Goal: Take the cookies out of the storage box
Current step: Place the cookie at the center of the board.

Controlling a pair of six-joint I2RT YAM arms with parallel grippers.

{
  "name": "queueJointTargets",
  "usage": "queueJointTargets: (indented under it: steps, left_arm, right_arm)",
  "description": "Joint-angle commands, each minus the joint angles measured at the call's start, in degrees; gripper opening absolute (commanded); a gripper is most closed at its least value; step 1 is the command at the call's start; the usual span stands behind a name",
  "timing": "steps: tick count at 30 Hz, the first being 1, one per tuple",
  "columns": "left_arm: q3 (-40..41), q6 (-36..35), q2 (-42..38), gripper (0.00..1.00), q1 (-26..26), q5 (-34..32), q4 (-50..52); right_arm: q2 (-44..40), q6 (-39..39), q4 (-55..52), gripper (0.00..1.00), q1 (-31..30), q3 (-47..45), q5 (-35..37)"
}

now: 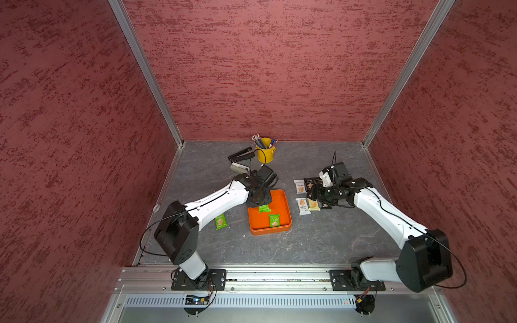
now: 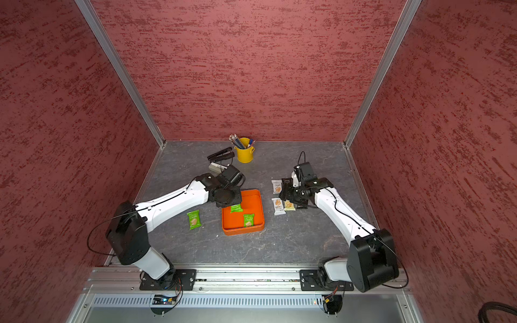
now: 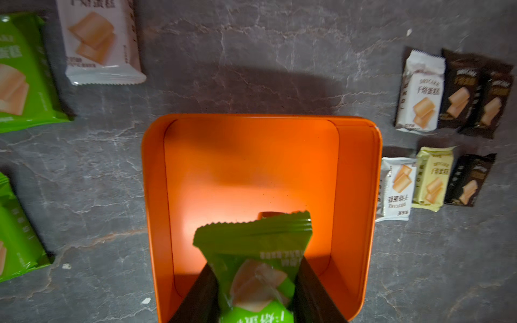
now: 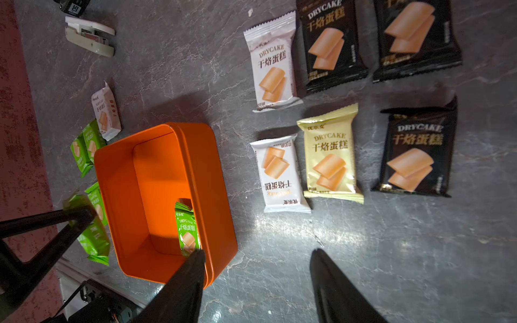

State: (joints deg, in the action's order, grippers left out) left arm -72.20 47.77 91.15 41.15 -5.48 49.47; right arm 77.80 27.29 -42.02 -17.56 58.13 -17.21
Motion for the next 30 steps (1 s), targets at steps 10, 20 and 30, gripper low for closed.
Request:
queueJointTargets:
  steps: [10,20,30]
  left_arm:
    - [9.96,-4.68,-11.02,0.41,-12.21,0.23,3.13]
    - [17.43,-10.36,-11.28,0.40,-18.55,2.63,-1.30]
    - [22.86,-11.55,-6.96,0.40,-19.35,3.81,-8.84]
  right_arm:
    - [2.66,4.97,6.48,0.64,0.34,-0.04,-2.22]
    - [3.81,7.65,6.60,0.64,0.26,0.76,-1.08]
    - [4.98,8.73,4.31,0.64,0.30,3.03,0.60]
